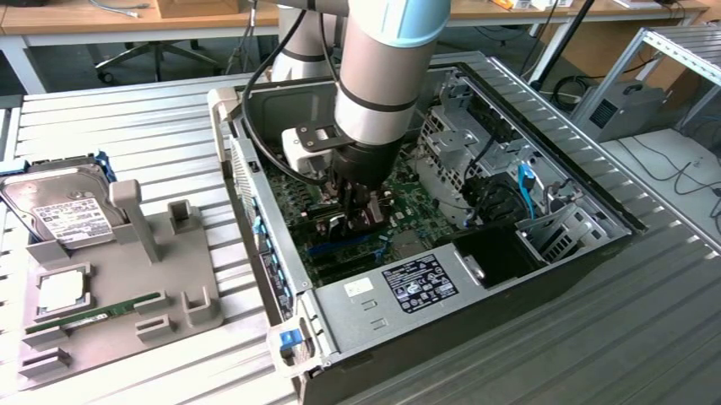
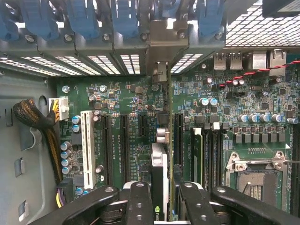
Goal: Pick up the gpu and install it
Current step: 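Insert the gpu into the slot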
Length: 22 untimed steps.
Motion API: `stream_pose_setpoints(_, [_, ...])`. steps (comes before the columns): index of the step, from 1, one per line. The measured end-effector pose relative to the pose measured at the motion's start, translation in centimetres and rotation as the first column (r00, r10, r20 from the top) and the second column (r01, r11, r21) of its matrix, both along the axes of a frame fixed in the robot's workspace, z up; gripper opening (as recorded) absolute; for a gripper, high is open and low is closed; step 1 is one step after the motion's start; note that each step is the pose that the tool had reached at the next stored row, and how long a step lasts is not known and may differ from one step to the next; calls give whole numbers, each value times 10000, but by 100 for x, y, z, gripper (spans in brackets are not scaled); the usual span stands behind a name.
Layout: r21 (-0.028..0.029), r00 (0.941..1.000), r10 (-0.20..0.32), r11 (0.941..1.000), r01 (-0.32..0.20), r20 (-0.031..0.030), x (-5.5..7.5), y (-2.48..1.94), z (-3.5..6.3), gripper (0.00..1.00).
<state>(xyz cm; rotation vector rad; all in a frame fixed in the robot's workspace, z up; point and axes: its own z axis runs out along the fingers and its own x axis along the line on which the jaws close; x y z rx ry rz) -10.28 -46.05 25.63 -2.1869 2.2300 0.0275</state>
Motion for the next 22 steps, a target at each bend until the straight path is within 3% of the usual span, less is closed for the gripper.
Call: stream_pose_setpoints(22, [0,10000,0,10000,0,0,0,0,0,27])
